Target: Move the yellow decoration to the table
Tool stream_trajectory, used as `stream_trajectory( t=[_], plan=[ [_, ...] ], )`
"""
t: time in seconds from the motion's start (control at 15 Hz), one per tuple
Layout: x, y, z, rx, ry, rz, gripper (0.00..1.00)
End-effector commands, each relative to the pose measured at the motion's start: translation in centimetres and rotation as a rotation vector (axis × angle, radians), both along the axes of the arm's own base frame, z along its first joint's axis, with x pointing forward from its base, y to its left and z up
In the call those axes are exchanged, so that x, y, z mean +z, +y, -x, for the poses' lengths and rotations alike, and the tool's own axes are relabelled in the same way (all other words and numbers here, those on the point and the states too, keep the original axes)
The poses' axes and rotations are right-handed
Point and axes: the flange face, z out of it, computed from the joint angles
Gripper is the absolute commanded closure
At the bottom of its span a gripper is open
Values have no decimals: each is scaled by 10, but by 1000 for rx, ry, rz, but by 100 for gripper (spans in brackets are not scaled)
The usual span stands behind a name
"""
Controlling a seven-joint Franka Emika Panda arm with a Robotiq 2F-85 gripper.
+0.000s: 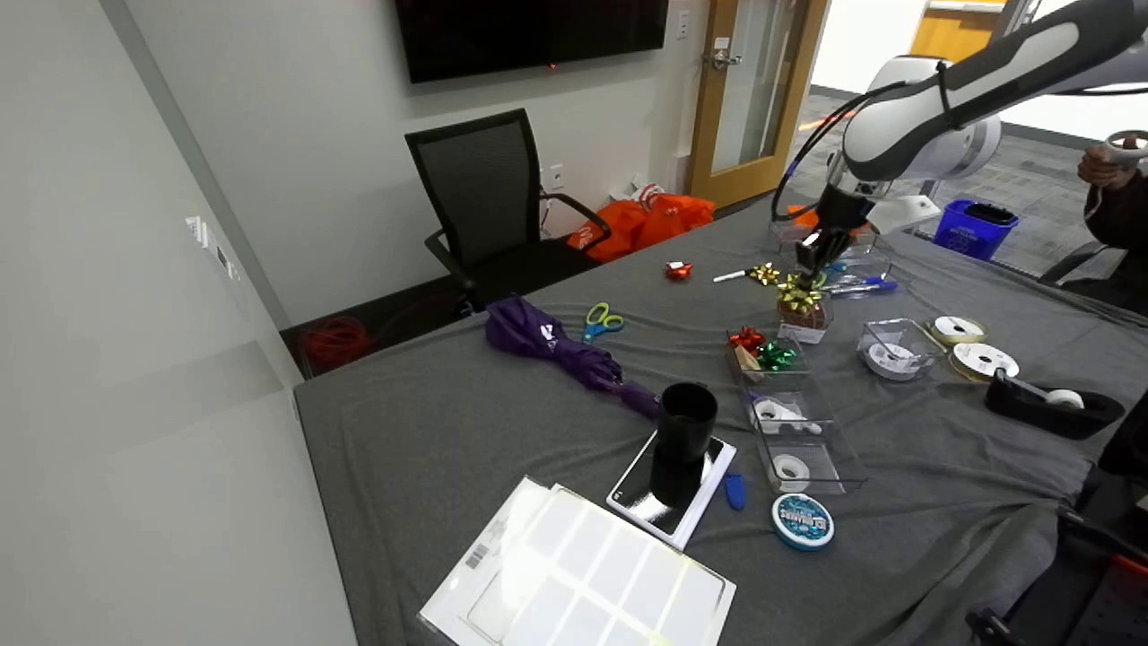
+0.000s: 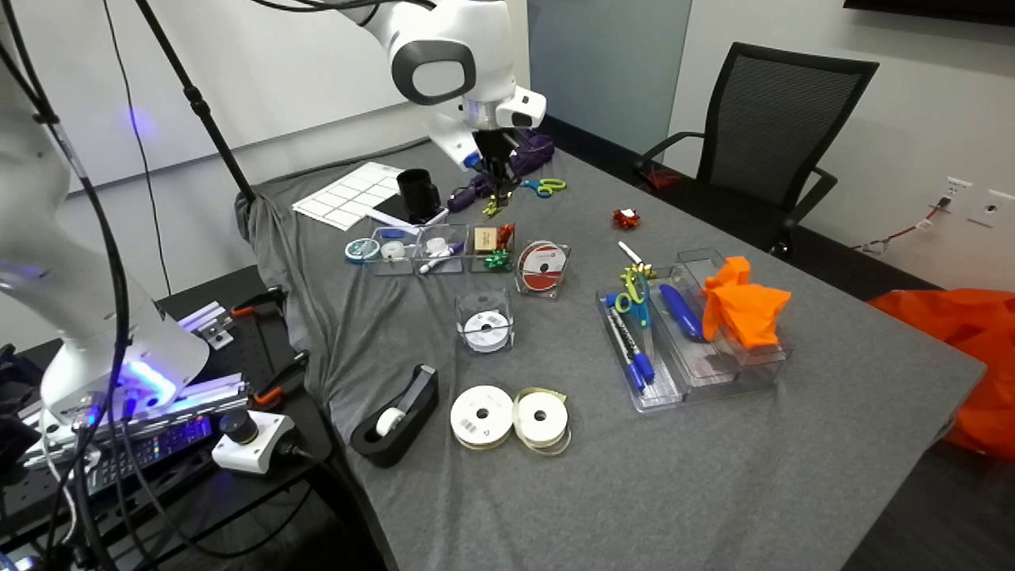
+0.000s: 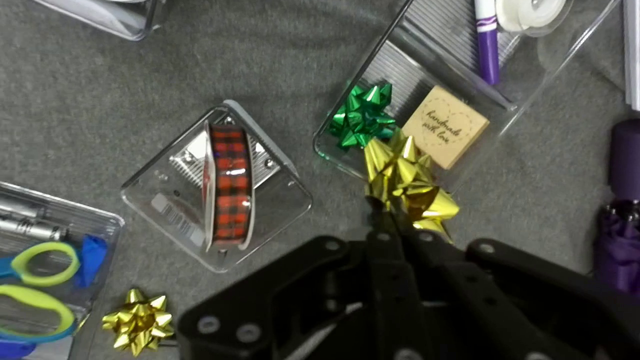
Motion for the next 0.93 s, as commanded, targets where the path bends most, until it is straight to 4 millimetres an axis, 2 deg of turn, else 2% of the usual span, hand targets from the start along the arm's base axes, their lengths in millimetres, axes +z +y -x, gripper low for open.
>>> stream_trajectory(
  t=[0.0,0.13,0.2,0.27,0.4,0.73,0.87],
  plan=[
    [39,-28,1,-88,-49,-20,100],
    [59,-46,-2,-142,-46,-36,100],
    [65,-48,-1,-149,-20,-57,100],
    [52,-42,-2,-123,-48,-22,99],
    [63,-49,-2,-137,-37,-37,99],
    [64,-49,-3,-139,-32,-41,100],
    [67,-50,-13,-204,-61,-113,100]
  ],
)
